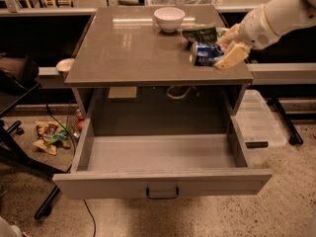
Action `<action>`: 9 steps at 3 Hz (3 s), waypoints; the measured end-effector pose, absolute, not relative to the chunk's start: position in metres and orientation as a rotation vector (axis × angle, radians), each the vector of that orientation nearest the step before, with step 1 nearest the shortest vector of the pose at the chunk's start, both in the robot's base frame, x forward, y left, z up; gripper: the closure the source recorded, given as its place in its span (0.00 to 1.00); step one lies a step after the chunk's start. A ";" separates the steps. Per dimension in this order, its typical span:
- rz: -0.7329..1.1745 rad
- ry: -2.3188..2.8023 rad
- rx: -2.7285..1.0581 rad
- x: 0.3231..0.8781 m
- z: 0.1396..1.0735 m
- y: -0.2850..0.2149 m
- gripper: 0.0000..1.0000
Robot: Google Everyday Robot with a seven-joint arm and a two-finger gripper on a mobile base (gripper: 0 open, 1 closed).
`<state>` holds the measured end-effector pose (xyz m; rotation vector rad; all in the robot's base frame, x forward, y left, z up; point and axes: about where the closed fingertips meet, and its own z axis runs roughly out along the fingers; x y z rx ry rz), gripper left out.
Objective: Pick pepsi can from top drawer and place on counter
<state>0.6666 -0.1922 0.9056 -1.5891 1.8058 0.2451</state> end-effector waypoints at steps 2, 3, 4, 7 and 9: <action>0.268 1.870 -1.489 0.724 0.897 -0.146 1.00; 0.285 1.894 -1.468 0.749 0.881 -0.128 1.00; 0.311 1.912 -1.450 0.767 0.869 -0.117 0.73; 0.355 1.937 -1.435 0.781 0.853 -0.112 0.04; 0.339 1.949 -1.379 0.774 0.866 -0.146 0.00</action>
Offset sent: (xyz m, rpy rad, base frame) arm 0.0932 0.0686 -0.0150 0.0556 0.0416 -0.1309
